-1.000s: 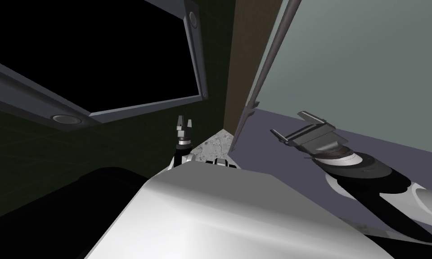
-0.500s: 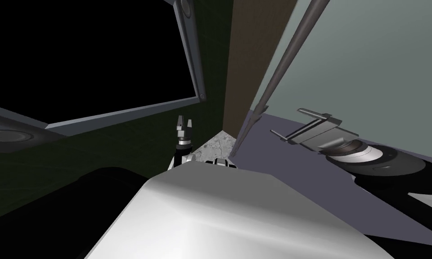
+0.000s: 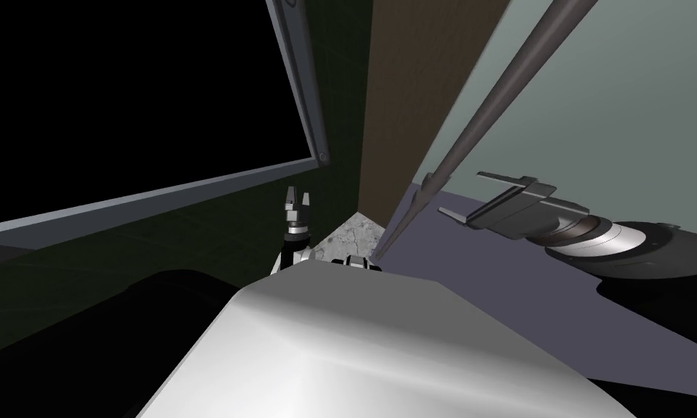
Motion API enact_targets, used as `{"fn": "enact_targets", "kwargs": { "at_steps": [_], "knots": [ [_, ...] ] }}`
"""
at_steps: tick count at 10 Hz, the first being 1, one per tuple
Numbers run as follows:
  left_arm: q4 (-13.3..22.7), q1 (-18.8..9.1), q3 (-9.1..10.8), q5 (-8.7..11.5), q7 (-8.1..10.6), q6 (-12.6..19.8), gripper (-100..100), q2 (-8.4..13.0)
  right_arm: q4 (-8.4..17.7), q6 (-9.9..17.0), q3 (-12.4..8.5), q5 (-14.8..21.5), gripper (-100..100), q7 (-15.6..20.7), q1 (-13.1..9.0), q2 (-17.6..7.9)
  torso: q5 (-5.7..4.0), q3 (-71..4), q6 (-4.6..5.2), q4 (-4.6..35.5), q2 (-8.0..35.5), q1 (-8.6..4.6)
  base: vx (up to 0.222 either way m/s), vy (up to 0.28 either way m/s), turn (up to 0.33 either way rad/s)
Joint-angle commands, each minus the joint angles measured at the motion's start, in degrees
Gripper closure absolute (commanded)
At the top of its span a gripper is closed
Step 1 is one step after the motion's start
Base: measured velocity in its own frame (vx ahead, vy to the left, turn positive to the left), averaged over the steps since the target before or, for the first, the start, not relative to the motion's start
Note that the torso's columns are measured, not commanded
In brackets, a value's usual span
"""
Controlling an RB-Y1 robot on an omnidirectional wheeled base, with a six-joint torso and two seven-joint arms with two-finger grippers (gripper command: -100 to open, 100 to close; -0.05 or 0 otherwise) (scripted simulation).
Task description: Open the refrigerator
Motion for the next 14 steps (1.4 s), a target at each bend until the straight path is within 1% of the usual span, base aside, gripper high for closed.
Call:
{"fn": "enact_targets", "kwargs": {
  "at_steps": [1,2,3,4,5,6,9,12,14],
  "knots": [
    [0.0,0.0,0.00,0.0,0.00,0.0,0,0.0,-0.3,-0.4,-2.7,2.6,-100,2.1,0.1,-2.8,0.01,0.0,0.00,0.0,0.0,0.03,0.038,0.045,-0.133],
    [0.0,0.0,0.00,0.0,0.00,0.0,0,0.0,-0.2,-0.3,-2.1,2.0,-100,1.6,0.1,-2.2,0.02,-0.1,-0.01,0.0,-0.1,0.05,0.010,0.020,-0.035],
    [0.0,0.0,0.00,0.0,0.00,0.0,0,0.0,-0.1,-0.1,-3.0,1.9,-100,0.8,-0.1,-3.2,-0.01,-0.1,-0.04,0.0,-0.1,-0.02,0.057,0.078,-0.050],
    [0.0,0.0,0.00,0.0,0.00,0.0,0,0.0,-0.1,-0.1,-2.5,2.0,-100,1.3,-0.1,-3.0,0.05,-0.2,-0.02,-0.1,-0.3,0.18,0.031,0.050,-0.029],
    [0.0,0.0,0.00,0.0,0.00,0.0,0,0.0,-0.1,0.0,-2.6,2.0,100,1.2,-0.1,-3.0,0.04,-0.2,-0.04,-0.1,-0.3,0.07,0.003,0.008,0.005],
    [0.0,0.0,0.00,0.0,0.00,0.0,0,0.0,-1.1,-1.3,-2.1,0.4,100,1.8,-0.7,-3.2,-0.02,-0.1,-0.02,-0.1,-0.2,-0.08,-0.141,-0.019,0.179],
    [0.0,-0.1,0.00,0.0,0.00,0.0,0,0.0,-2.5,-3.1,-1.4,-2.0,100,2.8,-1.6,-3.5,-0.05,0.3,0.03,0.1,0.4,-0.19,-0.298,-0.071,0.155],
    [0.0,0.0,0.00,0.0,0.00,0.0,0,0.0,-4.0,-4.9,-0.7,-4.4,100,3.7,-2.5,-3.8,0.06,-0.3,-0.03,-0.1,-0.5,0.17,-0.257,-0.030,0.125],
    [0.0,0.0,0.00,0.0,0.00,0.0,0,0.0,-4.9,-6.1,-0.2,-6.0,100,4.3,-3.1,-4.0,0.05,-0.2,-0.02,-0.1,-0.3,0.11,-0.249,-0.026,0.127]
  ]
}}
